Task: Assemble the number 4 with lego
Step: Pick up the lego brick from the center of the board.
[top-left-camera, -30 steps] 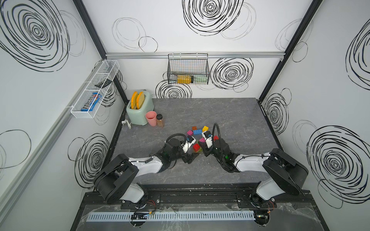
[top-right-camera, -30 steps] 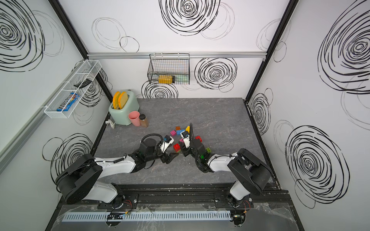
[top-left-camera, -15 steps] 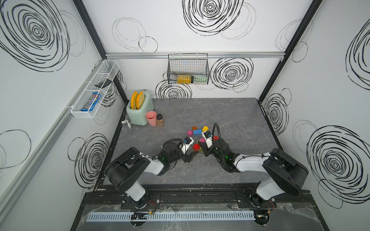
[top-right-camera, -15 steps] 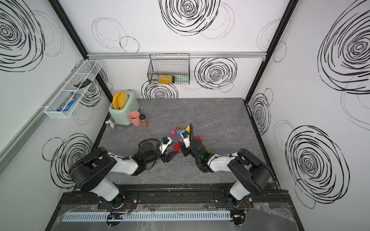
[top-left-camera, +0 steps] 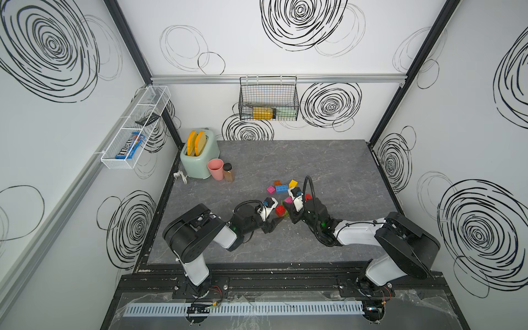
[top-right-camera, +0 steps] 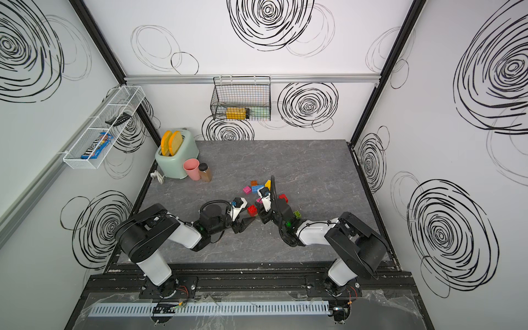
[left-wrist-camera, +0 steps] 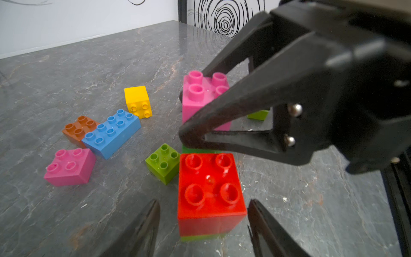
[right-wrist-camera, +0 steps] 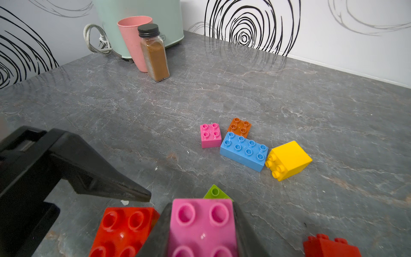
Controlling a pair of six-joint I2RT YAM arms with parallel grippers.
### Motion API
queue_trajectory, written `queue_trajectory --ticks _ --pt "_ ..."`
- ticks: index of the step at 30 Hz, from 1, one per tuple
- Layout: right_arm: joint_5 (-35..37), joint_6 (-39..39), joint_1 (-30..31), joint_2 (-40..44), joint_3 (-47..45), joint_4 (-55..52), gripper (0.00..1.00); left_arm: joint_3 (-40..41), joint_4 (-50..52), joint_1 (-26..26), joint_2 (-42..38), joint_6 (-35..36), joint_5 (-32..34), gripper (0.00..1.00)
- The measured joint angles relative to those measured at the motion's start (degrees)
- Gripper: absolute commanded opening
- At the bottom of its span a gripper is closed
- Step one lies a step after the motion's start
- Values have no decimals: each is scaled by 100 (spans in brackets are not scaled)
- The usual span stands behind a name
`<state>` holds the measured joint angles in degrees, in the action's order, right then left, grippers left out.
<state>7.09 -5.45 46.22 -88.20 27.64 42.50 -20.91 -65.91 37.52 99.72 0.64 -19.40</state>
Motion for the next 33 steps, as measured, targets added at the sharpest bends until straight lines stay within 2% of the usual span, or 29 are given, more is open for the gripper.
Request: queue_trajectory --ticks 13,20,33 --pt "0 15 0 0 0 0 0 -9 -229 35 321 0 -2 49" --pt "0 17 0 -2 0 0 0 -26 -367 37 372 -17 -2 47" --pt "31 15 0 -4 2 0 0 -44 -535 46 509 -24 48 31"
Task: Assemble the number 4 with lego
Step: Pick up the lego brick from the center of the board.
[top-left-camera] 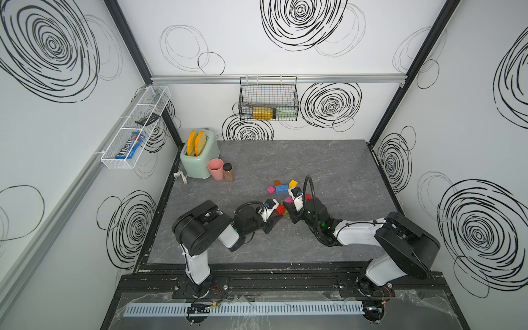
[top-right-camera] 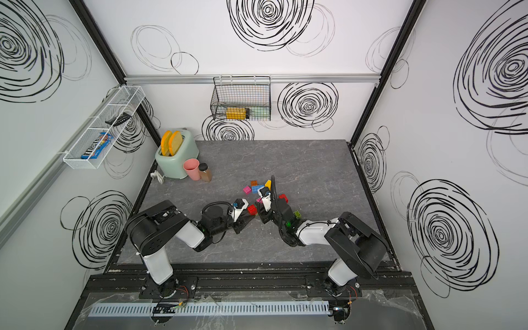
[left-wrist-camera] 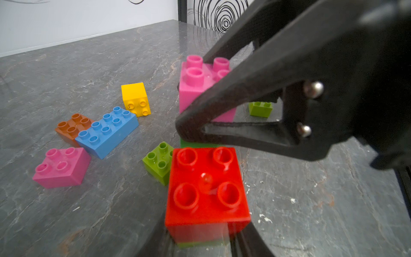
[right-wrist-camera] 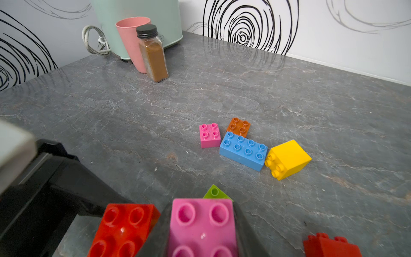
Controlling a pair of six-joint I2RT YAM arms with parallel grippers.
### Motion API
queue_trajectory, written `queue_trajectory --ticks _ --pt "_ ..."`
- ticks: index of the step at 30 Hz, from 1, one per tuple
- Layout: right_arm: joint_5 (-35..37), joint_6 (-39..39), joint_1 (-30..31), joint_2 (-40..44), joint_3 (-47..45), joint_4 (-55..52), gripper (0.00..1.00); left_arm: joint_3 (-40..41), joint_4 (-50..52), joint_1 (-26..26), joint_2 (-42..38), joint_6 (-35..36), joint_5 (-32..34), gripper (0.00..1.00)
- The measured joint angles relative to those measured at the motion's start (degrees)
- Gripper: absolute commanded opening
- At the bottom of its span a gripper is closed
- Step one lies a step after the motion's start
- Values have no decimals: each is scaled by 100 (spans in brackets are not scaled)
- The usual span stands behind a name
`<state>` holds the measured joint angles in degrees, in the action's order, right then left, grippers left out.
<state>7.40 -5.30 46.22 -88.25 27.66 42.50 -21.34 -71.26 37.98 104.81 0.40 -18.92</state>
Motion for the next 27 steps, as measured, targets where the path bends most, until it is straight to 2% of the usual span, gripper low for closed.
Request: queue_trajectory --ticks 6,10,13,15,27 --pt "74 4 31 0 -2 0 0 2 -52 31 35 111 76 22" --pt "142 2 61 0 -2 0 0 17 -63 79 35 256 190 12" --pt "179 11 81 0 -2 0 0 33 -66 111 26 339 269 1" --pt "190 17 92 0 -2 0 0 46 -66 120 15 358 295 0" --pt "190 92 125 216 103 -420 39 127 -70 85 -55 273 284 0"
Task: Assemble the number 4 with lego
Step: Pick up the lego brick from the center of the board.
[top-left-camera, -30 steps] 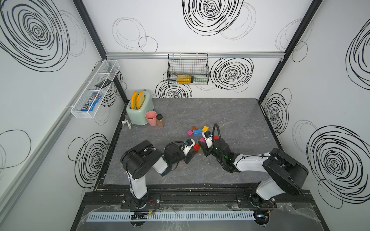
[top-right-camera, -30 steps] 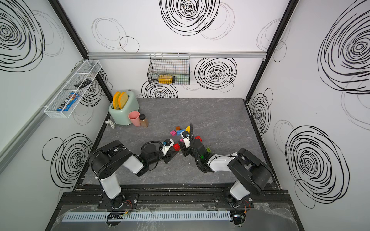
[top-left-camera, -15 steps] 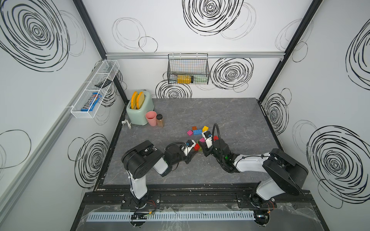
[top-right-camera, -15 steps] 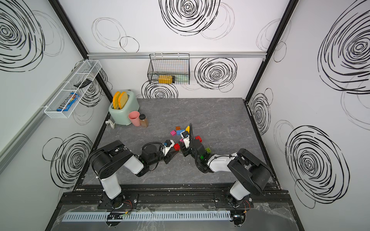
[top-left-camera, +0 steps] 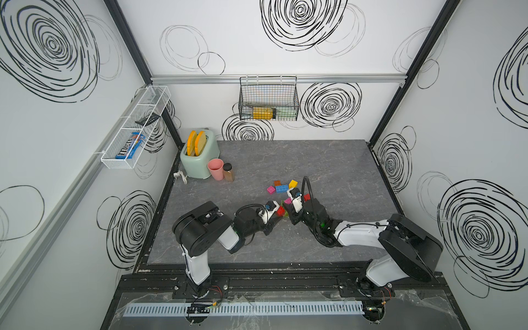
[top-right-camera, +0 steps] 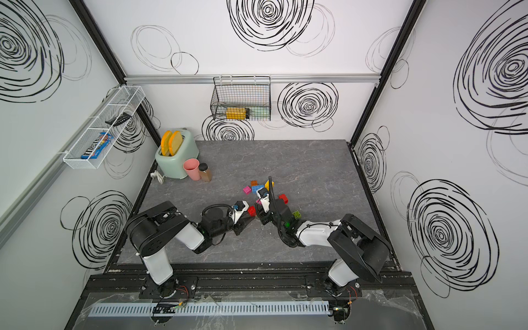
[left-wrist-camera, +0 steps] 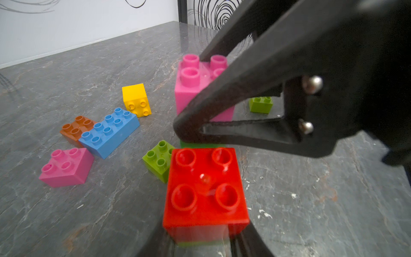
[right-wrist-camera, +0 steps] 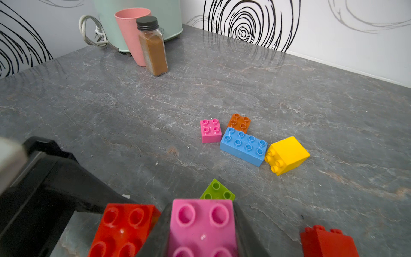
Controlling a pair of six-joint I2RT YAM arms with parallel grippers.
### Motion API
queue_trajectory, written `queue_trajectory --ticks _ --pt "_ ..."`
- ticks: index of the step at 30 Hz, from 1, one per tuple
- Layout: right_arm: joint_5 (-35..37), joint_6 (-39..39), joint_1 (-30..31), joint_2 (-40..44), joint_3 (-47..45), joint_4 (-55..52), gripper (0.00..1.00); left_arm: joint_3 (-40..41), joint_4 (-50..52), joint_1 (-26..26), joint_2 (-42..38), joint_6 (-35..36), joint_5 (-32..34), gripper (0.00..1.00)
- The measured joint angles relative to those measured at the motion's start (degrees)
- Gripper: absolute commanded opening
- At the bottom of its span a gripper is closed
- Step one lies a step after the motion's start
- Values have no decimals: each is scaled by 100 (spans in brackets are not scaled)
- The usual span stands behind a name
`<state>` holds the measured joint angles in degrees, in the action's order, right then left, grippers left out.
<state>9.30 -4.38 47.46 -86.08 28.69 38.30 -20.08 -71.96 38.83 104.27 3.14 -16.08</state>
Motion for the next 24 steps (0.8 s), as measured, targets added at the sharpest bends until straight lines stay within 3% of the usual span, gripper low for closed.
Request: queue_trajectory --ticks 13,16,18,24 --pt "-372 240 -181 439 96 -1263 64 57 33 -31 -83 -35 0 0" --pt "-417 221 -181 925 74 -1565 81 57 111 -35 -146 -72 2 0" --pt "-455 179 -181 1342 35 -1784 98 59 214 -46 -260 -140 -11 0" --pt "-540 -212 -363 2802 28 -2562 97 55 793 -114 -1147 -476 -76 0"
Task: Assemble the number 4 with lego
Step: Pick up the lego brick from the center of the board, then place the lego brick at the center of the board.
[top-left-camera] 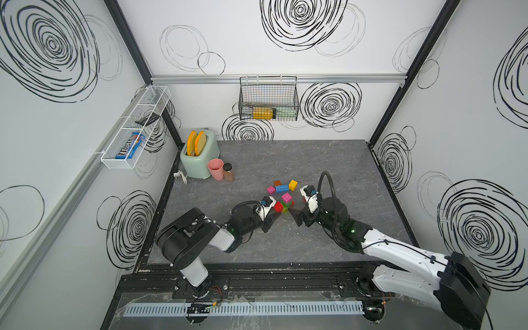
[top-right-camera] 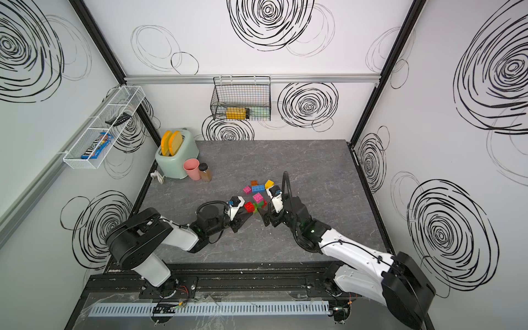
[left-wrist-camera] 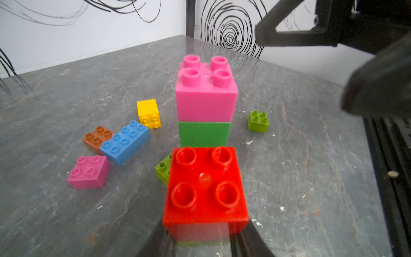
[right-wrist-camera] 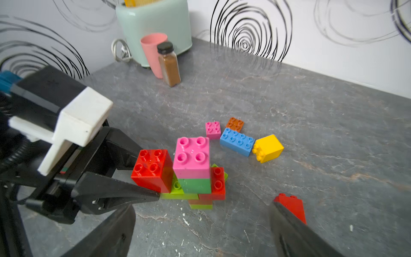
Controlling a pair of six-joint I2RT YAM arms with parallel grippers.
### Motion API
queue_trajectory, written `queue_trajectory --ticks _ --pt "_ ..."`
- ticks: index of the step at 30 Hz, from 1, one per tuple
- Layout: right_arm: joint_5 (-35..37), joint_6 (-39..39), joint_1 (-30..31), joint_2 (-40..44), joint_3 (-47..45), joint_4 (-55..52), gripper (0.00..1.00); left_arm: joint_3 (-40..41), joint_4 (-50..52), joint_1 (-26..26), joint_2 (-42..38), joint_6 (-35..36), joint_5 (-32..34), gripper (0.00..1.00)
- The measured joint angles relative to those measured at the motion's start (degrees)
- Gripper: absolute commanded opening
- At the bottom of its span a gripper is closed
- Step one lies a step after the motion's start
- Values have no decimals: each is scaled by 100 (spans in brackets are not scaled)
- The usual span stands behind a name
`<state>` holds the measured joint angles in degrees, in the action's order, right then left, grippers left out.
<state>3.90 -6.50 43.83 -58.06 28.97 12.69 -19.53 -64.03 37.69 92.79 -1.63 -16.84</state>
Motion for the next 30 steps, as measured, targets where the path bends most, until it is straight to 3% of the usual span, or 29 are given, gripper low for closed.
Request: queue_trajectory --ticks 6,11,17,22,25,30 --pt "-542 -787 -1720 566 457 -603 97 -693 1663 -118 -944 -468 2 0" --pt "-1185 -1436 -2911 293 555 -688 97 -2452 3985 -824 -1080 -997 -13 0" --pt "-1849 -1773 -3080 -162 553 -645 97 -4544 5952 -2177 -155 -1462 -562 0" --pt "-2240 -1902 -3080 -337 553 -581 97 -5077 6684 -2909 758 -1893 -1207 0" --pt "-2347 -1928 -3077 -350 553 -557 97 -5287 7060 -2988 1189 -2046 -1451 0" --pt "-2402 -1937 -3080 -350 551 -551 97 -5991 7608 -2575 1624 -2063 -1604 0"
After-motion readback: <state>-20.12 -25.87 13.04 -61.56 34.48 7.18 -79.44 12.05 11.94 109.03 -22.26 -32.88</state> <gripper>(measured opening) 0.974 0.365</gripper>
